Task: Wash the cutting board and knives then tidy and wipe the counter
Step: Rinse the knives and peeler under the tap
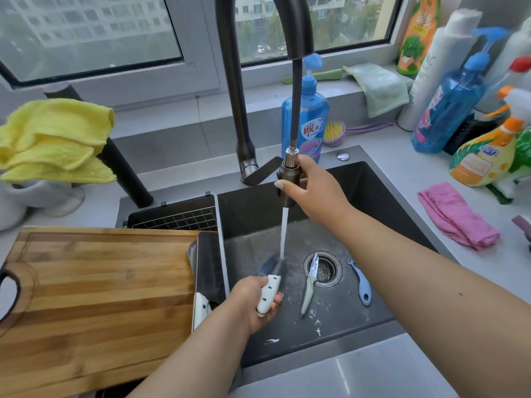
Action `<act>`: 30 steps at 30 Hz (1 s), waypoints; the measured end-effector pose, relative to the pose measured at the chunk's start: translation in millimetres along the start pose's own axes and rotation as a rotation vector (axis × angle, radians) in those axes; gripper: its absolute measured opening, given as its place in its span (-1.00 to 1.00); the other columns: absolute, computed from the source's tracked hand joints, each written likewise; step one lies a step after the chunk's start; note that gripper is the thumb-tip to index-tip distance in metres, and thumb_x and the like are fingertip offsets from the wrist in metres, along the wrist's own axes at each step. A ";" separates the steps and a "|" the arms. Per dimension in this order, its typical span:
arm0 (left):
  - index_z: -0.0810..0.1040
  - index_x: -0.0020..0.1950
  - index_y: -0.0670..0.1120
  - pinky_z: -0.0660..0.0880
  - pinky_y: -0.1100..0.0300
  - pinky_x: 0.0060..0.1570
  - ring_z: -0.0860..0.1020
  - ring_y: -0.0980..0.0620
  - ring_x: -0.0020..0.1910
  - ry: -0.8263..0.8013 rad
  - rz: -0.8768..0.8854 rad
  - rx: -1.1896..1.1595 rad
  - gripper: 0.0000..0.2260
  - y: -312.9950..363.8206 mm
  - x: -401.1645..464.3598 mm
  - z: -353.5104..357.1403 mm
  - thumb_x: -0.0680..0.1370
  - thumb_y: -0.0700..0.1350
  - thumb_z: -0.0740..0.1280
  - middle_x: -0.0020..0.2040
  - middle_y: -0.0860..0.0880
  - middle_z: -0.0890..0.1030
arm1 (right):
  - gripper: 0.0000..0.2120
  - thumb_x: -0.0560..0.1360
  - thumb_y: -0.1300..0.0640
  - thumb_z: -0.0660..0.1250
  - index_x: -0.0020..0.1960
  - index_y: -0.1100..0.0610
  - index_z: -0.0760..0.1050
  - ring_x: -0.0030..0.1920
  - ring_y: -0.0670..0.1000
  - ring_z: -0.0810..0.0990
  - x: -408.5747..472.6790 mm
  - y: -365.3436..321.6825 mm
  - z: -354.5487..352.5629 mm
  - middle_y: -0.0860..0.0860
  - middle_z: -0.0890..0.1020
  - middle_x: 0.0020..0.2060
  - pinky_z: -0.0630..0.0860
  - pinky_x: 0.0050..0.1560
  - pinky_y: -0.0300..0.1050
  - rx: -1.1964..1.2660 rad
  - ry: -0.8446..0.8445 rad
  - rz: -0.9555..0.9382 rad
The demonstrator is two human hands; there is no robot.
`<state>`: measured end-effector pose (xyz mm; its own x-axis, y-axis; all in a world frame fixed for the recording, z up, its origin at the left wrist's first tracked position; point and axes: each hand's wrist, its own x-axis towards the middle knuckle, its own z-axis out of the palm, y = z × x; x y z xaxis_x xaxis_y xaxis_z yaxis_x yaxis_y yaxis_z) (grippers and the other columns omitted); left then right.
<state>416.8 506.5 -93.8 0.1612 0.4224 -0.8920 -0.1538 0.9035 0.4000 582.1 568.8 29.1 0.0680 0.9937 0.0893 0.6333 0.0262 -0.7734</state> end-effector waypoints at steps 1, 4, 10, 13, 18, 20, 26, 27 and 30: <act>0.42 0.17 -0.28 0.38 0.35 -0.65 0.46 0.03 -0.54 0.000 0.002 -0.004 -0.74 -0.2 -0.3 0.2 0.64 -0.13 0.09 -0.28 -0.19 0.50 | -0.59 0.52 -0.05 0.35 0.31 0.01 0.34 0.13 0.00 0.57 -1.2 -0.6 0.6 -0.03 0.55 0.19 0.51 0.15 -0.11 0.012 -0.003 0.002; 0.42 0.17 -0.28 0.39 0.36 -0.64 0.45 0.02 -0.49 -0.006 0.010 -0.007 -0.75 -0.9 -2.3 1.1 0.64 -0.13 0.10 -0.27 -0.19 0.50 | -0.55 0.52 -0.05 0.35 0.34 0.01 0.32 0.15 0.00 0.56 -4.9 -2.6 2.9 -0.03 0.54 0.21 0.51 0.15 -0.13 0.044 -0.020 0.012; 0.44 0.06 -0.26 0.38 0.36 -0.63 0.44 0.02 -0.47 -0.019 0.013 -0.009 -0.78 -2.5 -7.5 3.5 0.64 -0.13 0.10 -0.26 -0.20 0.50 | -0.53 0.51 -0.06 0.35 0.36 0.00 0.32 0.17 0.00 0.56 -8.1 -3.7 2.6 -0.04 0.54 0.21 0.51 0.17 -0.11 0.057 -0.020 0.018; 0.44 0.06 -0.26 0.38 0.36 -0.64 0.45 0.02 -0.48 -0.021 0.011 -0.009 -0.78 -3.8 -8.4 4.2 0.64 -0.13 0.10 -0.25 -0.20 0.50 | -0.54 0.52 -0.05 0.35 0.36 0.00 0.32 0.16 0.00 0.56 -9.0 -4.0 0.3 -0.04 0.54 0.22 0.51 0.16 -0.12 0.051 -0.019 0.021; 0.43 0.11 -0.27 0.38 0.34 -0.65 0.45 0.02 -0.47 -0.010 0.012 0.003 -0.77 -4.1 -8.0 3.7 0.64 -0.13 0.10 -0.23 -0.20 0.51 | -0.55 0.52 -0.05 0.34 0.35 0.00 0.32 0.16 0.01 0.56 -9.9 -4.1 -0.6 -0.03 0.54 0.22 0.51 0.16 -0.13 0.040 -0.017 0.021; 0.43 0.13 -0.28 0.39 0.34 -0.65 0.46 0.02 -0.48 -0.007 0.010 0.008 -0.76 -4.1 -7.9 3.5 0.64 -0.12 0.11 -0.23 -0.20 0.51 | -0.55 0.52 -0.05 0.34 0.35 0.00 0.31 0.16 0.01 0.56 -9.5 -4.3 -0.3 -0.03 0.54 0.22 0.52 0.16 -0.11 0.042 -0.022 0.025; 0.42 0.15 -0.28 0.41 0.33 -0.63 0.46 0.02 -0.46 -0.009 0.016 0.002 -0.76 -3.8 -10.1 2.4 0.64 -0.13 0.11 -0.22 -0.21 0.51 | -0.54 0.52 -0.05 0.35 0.35 0.00 0.32 0.17 0.01 0.57 -8.6 -4.3 1.6 -0.03 0.54 0.23 0.51 0.16 -0.13 0.036 -0.017 0.025; 0.42 0.14 -0.28 0.41 0.34 -0.63 0.46 0.02 -0.45 -0.014 0.018 0.001 -0.76 -3.6 -11.2 2.7 0.64 -0.13 0.11 -0.22 -0.21 0.51 | -0.55 0.52 -0.05 0.35 0.35 0.01 0.32 0.17 0.01 0.57 -8.5 -4.2 1.5 -0.03 0.54 0.22 0.51 0.16 -0.13 0.040 -0.018 0.024; 0.43 0.08 -0.27 0.40 0.34 -0.64 0.45 0.01 -0.44 -0.024 0.016 -0.003 -0.78 -2.9 -13.7 3.6 0.64 -0.13 0.10 -0.24 -0.20 0.50 | -0.56 0.52 -0.05 0.35 0.33 0.01 0.33 0.15 0.01 0.57 -8.5 -4.0 1.6 -0.03 0.55 0.20 0.51 0.11 -0.17 0.045 -0.020 0.020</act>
<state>418.6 498.4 -81.9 0.1818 0.4388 -0.8800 -0.1590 0.8963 0.4140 577.8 560.4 30.5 0.0648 0.9960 0.0609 0.5964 0.0103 -0.8026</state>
